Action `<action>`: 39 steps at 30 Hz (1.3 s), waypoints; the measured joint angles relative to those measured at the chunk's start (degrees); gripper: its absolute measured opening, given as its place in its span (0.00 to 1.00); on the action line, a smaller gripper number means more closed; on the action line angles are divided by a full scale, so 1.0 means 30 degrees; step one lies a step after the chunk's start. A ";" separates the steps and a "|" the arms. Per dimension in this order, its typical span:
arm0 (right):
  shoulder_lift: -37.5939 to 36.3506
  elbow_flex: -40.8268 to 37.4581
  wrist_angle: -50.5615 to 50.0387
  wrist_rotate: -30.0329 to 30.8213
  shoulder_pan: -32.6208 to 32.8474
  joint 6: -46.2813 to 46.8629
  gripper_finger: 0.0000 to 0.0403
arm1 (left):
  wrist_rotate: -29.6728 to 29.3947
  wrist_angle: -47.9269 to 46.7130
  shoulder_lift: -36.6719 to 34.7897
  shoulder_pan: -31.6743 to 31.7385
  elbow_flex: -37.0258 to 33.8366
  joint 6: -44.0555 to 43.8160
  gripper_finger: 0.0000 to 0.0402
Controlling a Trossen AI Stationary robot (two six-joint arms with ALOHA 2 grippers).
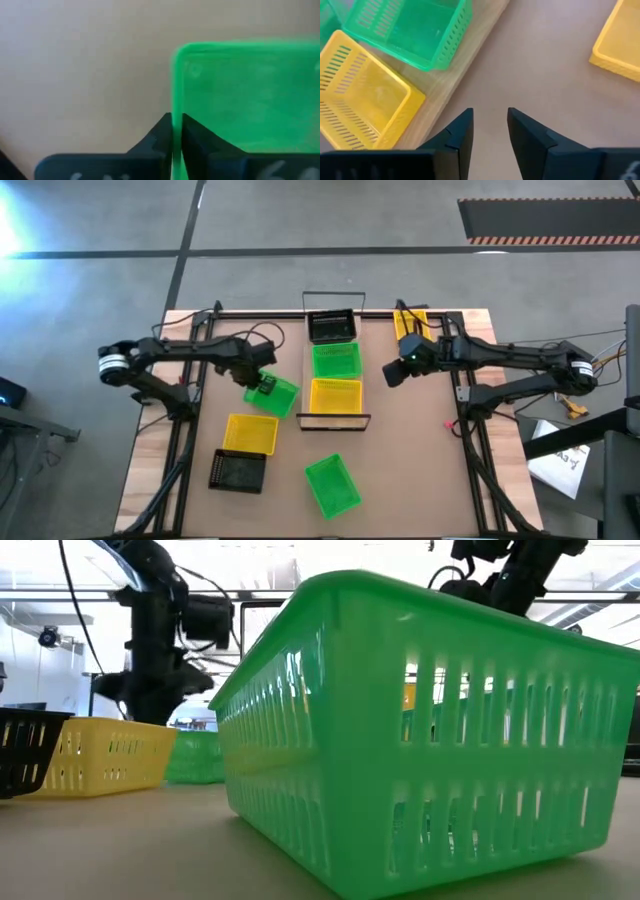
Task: Stack baskets on shelf by color
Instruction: Stack the top green bin on top of the green bin on the shelf
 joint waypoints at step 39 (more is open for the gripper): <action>0.6853 0.9584 0.0862 -0.3617 -0.3432 -0.1567 0.65 | -0.2150 0.5988 0.3916 0.0753 1.0669 -0.3533 0.00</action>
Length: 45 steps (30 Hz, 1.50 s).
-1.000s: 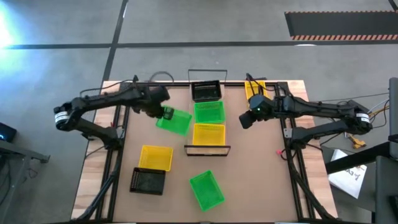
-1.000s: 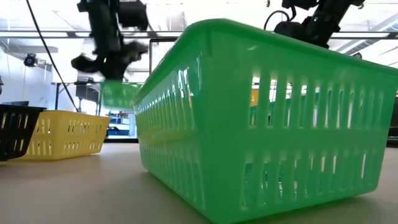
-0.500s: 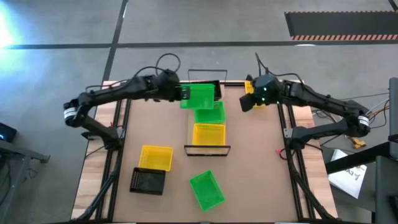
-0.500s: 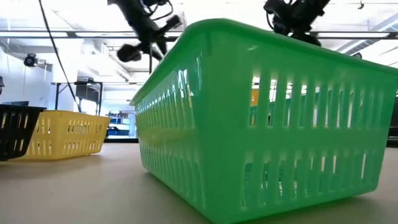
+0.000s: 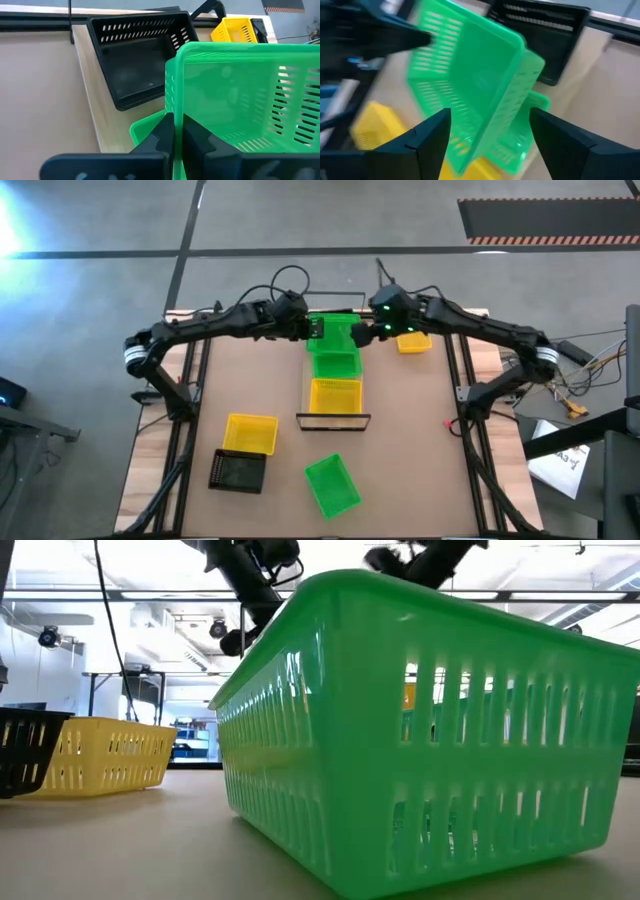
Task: Stack baskets on shelf by color
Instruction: Stack the top green bin on top of the green bin on the shelf
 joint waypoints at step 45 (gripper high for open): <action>0.7555 0.6771 -0.8278 -0.1109 0.0015 0.2810 0.02 | 0.0828 0.0373 -0.5936 0.0415 -0.0384 0.8703 0.64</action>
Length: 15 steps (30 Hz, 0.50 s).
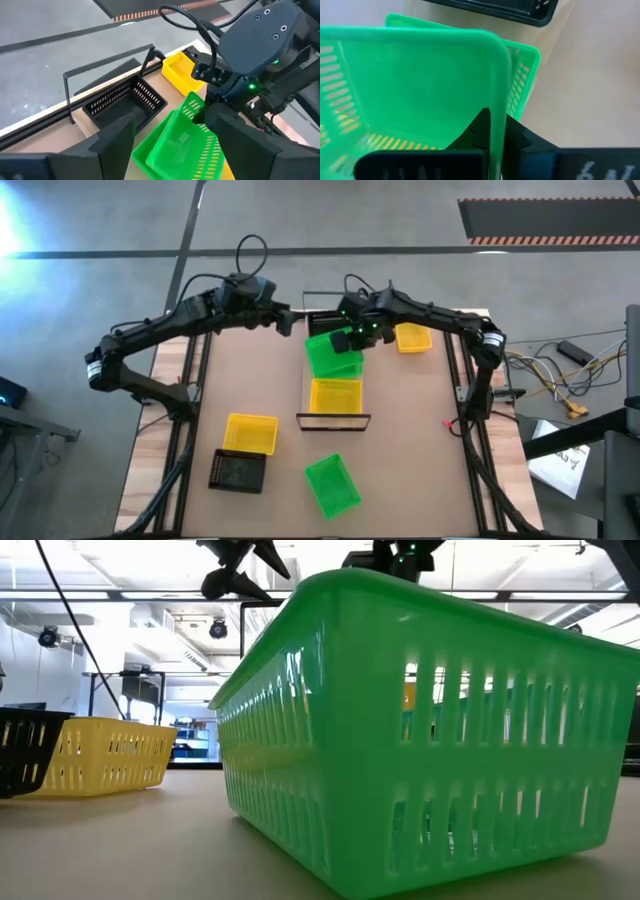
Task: Stack baskets on shelf by color
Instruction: Stack the top green bin on top of the green bin on the shelf
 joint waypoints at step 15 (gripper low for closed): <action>0.0353 -0.0007 -0.0244 0.1423 0.0376 0.3695 0.02 | 0.1798 -0.1367 -0.0232 -0.0028 -0.0498 0.2313 0.64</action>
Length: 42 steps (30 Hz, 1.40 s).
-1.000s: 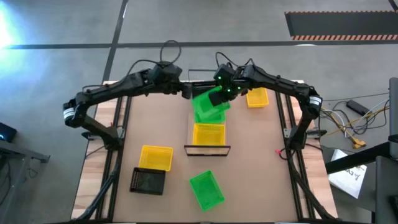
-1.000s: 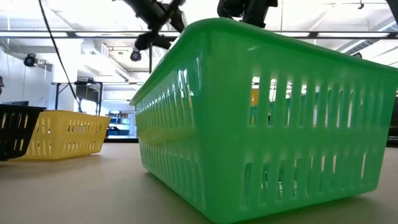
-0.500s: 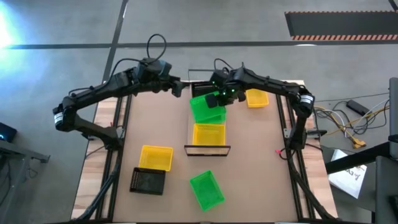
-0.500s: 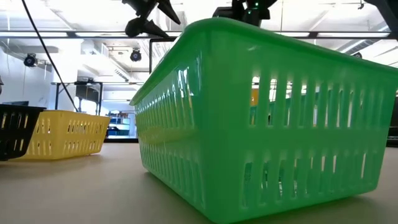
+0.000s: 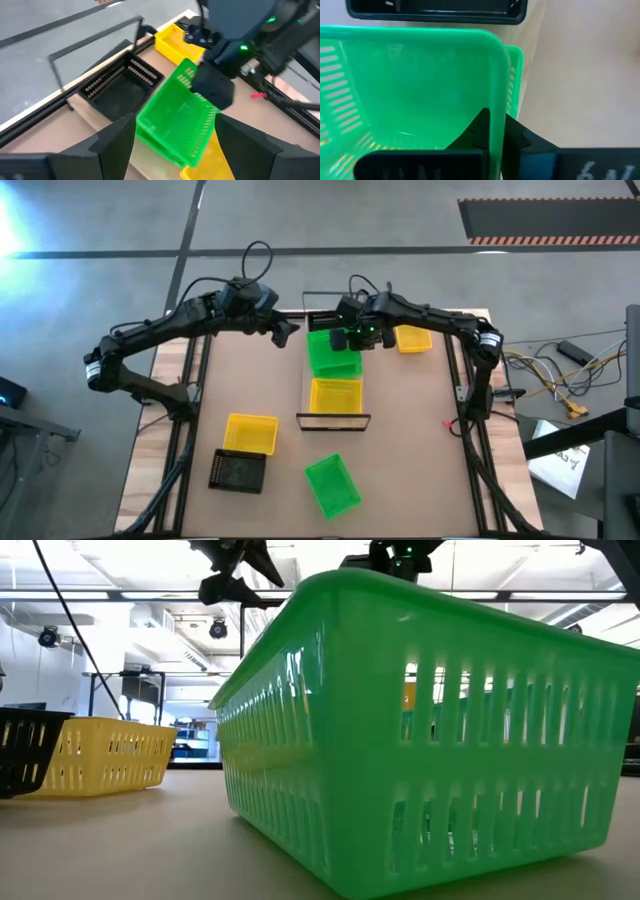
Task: Stack baskets on shelf by color
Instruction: Stack the top green bin on top of the green bin on the shelf
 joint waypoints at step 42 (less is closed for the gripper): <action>-0.0438 0.0007 -0.0978 0.1724 0.0586 -0.0544 0.13 | 0.1917 -0.0417 -0.0612 -0.0007 -0.0007 0.1913 0.64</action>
